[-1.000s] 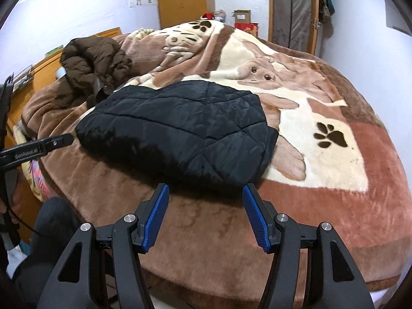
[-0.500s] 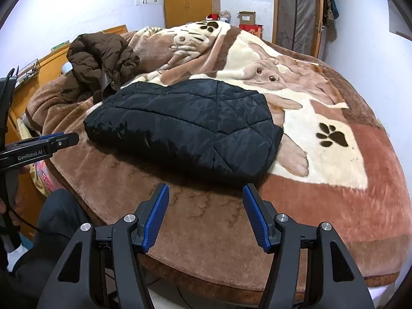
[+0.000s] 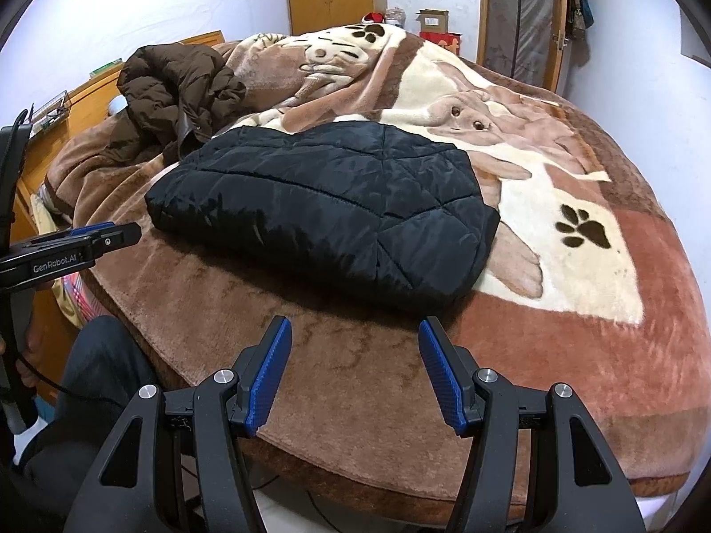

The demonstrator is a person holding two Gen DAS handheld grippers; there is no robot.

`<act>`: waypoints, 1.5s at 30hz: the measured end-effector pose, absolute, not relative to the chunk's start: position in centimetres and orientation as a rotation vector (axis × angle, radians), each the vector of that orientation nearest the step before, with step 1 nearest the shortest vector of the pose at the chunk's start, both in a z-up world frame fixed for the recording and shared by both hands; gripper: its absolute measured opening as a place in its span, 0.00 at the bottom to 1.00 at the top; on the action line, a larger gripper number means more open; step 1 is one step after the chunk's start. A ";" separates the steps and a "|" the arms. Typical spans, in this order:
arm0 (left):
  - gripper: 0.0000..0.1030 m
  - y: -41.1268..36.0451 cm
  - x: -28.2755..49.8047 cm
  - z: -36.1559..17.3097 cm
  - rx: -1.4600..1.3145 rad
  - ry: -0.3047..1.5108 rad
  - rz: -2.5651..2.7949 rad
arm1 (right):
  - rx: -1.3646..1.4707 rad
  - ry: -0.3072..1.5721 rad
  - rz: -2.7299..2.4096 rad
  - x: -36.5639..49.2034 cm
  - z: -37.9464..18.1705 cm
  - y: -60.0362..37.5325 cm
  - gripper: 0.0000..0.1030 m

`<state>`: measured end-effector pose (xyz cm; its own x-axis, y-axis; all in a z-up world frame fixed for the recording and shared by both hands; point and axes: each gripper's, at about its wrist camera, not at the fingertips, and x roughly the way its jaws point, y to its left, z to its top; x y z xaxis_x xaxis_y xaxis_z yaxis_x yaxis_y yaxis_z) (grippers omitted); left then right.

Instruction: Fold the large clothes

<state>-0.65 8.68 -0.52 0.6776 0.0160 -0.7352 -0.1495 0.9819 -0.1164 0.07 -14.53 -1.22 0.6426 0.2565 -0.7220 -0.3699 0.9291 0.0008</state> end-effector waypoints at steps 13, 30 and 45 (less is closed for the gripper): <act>0.52 8.6 -0.6 -0.8 -0.179 0.827 0.090 | -0.151 0.812 0.358 0.2 -1.5 -14.4 0.58; 0.52 8.6 -0.7 -0.7 -0.178 0.824 0.089 | -0.151 0.816 0.359 0.3 -1.7 -14.4 0.58; 0.52 8.6 -0.9 -0.6 -0.181 0.825 0.082 | -0.149 0.819 0.359 0.2 -1.7 -14.3 0.58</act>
